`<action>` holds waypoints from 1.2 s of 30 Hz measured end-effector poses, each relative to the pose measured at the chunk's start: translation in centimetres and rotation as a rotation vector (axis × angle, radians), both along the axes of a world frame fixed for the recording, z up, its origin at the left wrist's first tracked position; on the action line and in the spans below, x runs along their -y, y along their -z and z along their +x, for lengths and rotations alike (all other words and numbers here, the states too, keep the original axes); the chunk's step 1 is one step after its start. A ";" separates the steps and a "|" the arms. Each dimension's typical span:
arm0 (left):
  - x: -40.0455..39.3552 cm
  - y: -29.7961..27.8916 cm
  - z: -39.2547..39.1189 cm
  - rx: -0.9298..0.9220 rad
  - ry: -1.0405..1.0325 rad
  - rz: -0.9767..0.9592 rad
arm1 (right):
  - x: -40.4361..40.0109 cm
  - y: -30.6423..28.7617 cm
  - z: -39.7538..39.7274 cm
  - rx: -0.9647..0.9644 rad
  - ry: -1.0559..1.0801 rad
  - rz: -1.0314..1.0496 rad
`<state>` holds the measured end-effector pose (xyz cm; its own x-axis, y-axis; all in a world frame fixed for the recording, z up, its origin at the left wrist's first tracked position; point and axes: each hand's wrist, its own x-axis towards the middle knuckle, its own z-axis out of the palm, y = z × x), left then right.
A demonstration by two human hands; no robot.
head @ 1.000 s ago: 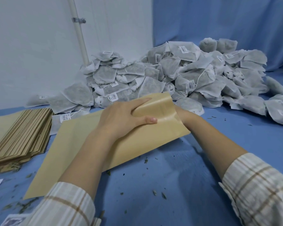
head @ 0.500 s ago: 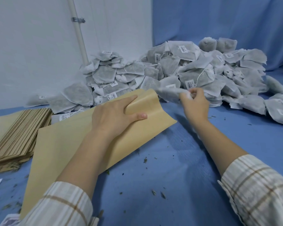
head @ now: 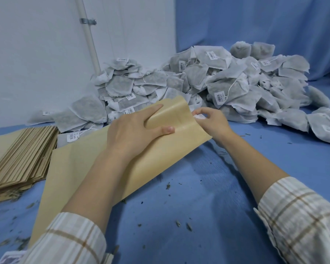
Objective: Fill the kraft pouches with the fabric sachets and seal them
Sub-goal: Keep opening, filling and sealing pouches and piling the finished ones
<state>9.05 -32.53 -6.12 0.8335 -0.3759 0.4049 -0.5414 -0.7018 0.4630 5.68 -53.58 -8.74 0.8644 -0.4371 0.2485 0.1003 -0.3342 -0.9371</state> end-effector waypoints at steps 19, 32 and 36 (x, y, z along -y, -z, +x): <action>1.3 0.4 -1.1 -0.034 0.136 0.067 | -7.8 0.3 2.6 -0.258 0.124 0.312; 0.0 1.1 0.5 0.064 -0.105 0.107 | 1.3 3.4 2.9 -0.492 0.027 -0.848; -0.2 1.2 0.8 0.057 -0.113 0.125 | 1.0 3.5 3.1 -0.255 0.206 -0.675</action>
